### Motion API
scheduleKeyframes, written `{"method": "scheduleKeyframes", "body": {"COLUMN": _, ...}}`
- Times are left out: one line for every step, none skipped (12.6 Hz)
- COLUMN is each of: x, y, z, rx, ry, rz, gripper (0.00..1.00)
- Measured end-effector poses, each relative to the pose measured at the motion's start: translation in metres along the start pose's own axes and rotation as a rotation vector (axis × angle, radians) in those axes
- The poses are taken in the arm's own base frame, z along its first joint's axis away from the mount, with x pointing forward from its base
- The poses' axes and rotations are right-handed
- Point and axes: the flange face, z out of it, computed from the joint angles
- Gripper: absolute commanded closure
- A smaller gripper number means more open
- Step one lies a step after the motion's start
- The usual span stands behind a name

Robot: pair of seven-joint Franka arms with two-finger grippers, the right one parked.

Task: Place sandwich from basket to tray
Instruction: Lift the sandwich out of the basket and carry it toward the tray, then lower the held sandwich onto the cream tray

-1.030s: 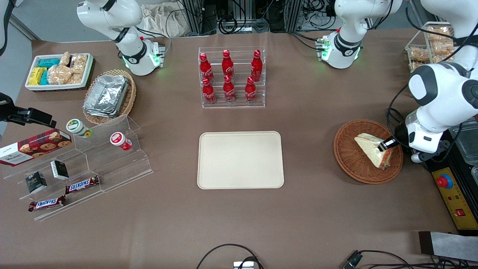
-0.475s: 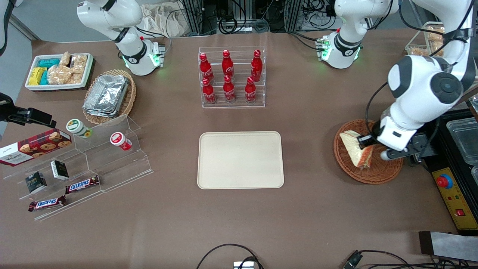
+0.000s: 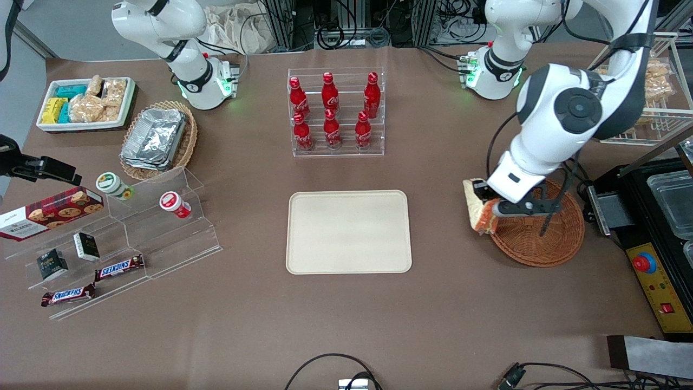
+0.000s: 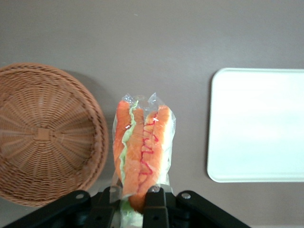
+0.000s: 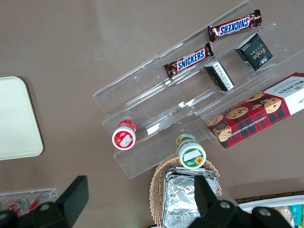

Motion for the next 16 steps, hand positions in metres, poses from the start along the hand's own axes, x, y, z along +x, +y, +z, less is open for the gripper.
{"method": "scheduleKeyframes", "body": {"x": -0.004, "y": 0.012, "z": 0.002, "rx": -0.004, "ry": -0.002, "rz": 0.009, "gripper": 0.99}}
{"method": "scheduleKeyframes", "body": {"x": -0.006, "y": 0.023, "z": 0.006, "rx": -0.011, "ry": 0.000, "rz": 0.014, "gripper": 0.99}}
{"method": "scheduleKeyframes", "body": {"x": -0.008, "y": 0.034, "z": 0.011, "rx": -0.023, "ry": 0.004, "rz": 0.016, "gripper": 0.99}}
{"method": "scheduleKeyframes", "body": {"x": -0.009, "y": 0.044, "z": 0.018, "rx": -0.034, "ry": 0.005, "rz": 0.020, "gripper": 0.99}}
{"method": "scheduleKeyframes", "body": {"x": -0.010, "y": 0.053, "z": 0.027, "rx": -0.042, "ry": 0.002, "rz": 0.023, "gripper": 0.99}}
{"method": "scheduleKeyframes", "body": {"x": -0.010, "y": 0.061, "z": 0.036, "rx": -0.038, "ry": 0.002, "rz": 0.028, "gripper": 0.99}}
{"method": "scheduleKeyframes", "body": {"x": -0.012, "y": 0.069, "z": 0.046, "rx": -0.020, "ry": 0.009, "rz": 0.030, "gripper": 0.98}}
{"method": "scheduleKeyframes", "body": {"x": -0.014, "y": 0.079, "z": 0.057, "rx": 0.000, "ry": 0.018, "rz": 0.029, "gripper": 0.98}}
{"method": "scheduleKeyframes", "body": {"x": -0.016, "y": 0.090, "z": 0.068, "rx": 0.013, "ry": 0.027, "rz": 0.026, "gripper": 0.98}}
{"method": "scheduleKeyframes", "body": {"x": -0.018, "y": 0.100, "z": 0.079, "rx": 0.019, "ry": 0.029, "rz": 0.022, "gripper": 0.98}}
{"method": "scheduleKeyframes", "body": {"x": -0.018, "y": 0.109, "z": 0.088, "rx": 0.021, "ry": 0.027, "rz": 0.021, "gripper": 0.97}}
{"method": "scheduleKeyframes", "body": {"x": -0.017, "y": 0.116, "z": 0.096, "rx": 0.022, "ry": 0.025, "rz": 0.022, "gripper": 0.97}}
{"method": "scheduleKeyframes", "body": {"x": -0.014, "y": 0.122, "z": 0.103, "rx": 0.024, "ry": 0.024, "rz": 0.026, "gripper": 0.97}}
{"method": "scheduleKeyframes", "body": {"x": -0.013, "y": 0.127, "z": 0.110, "rx": 0.027, "ry": 0.022, "rz": 0.033, "gripper": 0.97}}
{"method": "scheduleKeyframes", "body": {"x": -0.013, "y": 0.136, "z": 0.118, "rx": 0.025, "ry": 0.017, "rz": 0.042, "gripper": 0.98}}
{"method": "scheduleKeyframes", "body": {"x": -0.015, "y": 0.146, "z": 0.124, "rx": 0.018, "ry": 0.010, "rz": 0.046, "gripper": 0.98}}
